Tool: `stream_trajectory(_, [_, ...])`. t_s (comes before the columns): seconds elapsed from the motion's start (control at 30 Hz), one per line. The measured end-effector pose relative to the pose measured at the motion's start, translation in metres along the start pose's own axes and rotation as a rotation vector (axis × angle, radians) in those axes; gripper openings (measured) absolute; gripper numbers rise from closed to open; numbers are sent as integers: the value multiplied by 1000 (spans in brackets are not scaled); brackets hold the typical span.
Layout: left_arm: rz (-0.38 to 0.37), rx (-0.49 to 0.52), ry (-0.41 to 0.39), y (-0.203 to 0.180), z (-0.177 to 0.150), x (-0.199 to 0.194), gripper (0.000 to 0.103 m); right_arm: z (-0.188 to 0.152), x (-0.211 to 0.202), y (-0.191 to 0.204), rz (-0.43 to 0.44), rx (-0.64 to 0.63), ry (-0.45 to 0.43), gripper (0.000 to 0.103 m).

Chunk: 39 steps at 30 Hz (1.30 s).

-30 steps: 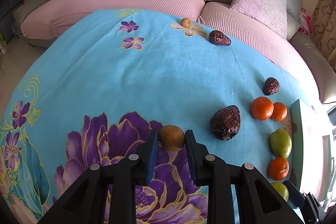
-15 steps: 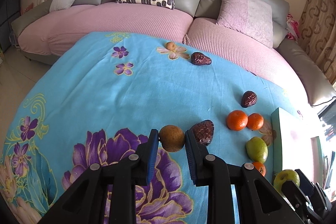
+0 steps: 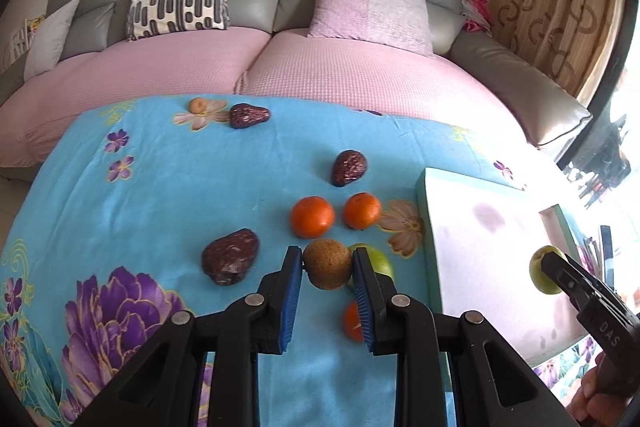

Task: Organize fruits
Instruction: 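Carry both fruits over the white tray and open both tools to release them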

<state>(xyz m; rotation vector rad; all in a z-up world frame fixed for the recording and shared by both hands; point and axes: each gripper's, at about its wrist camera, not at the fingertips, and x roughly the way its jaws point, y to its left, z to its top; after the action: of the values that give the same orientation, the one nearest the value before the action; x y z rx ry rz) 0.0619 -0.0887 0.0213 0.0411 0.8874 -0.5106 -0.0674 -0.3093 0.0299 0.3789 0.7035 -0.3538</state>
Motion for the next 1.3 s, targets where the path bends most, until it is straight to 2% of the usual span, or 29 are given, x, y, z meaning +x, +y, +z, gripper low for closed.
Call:
stream_trajectory(0.17, [-61, 83, 44, -41, 5, 17, 27, 18, -3, -24, -102, 12, -14, 48])
stream_trajectory(0.3, [-71, 154, 61, -72, 12, 29, 27, 31, -3, -41, -118, 46, -27, 48])
stream_trajectory(0.47, [-97, 262, 43, -112, 22, 32, 27, 37, 5, -54, -136, 72, -22, 48])
stream_trajectory(0.6, [-109, 306, 32, -133, 25, 35, 27, 38, 13, -60, -133, 82, -9, 48])
stream_trajectory(0.7, [-111, 331, 31, -140, 22, 39, 27, 37, 19, -63, -148, 78, 3, 48])
stream_trajectory(1.1, [-135, 296, 105, -135, -4, 65, 27, 16, 51, -79, -193, 95, 114, 48])
stream_trajectory(1.3, [-132, 293, 155, -135, -19, 80, 27, 14, 54, -78, -200, 76, 114, 48])
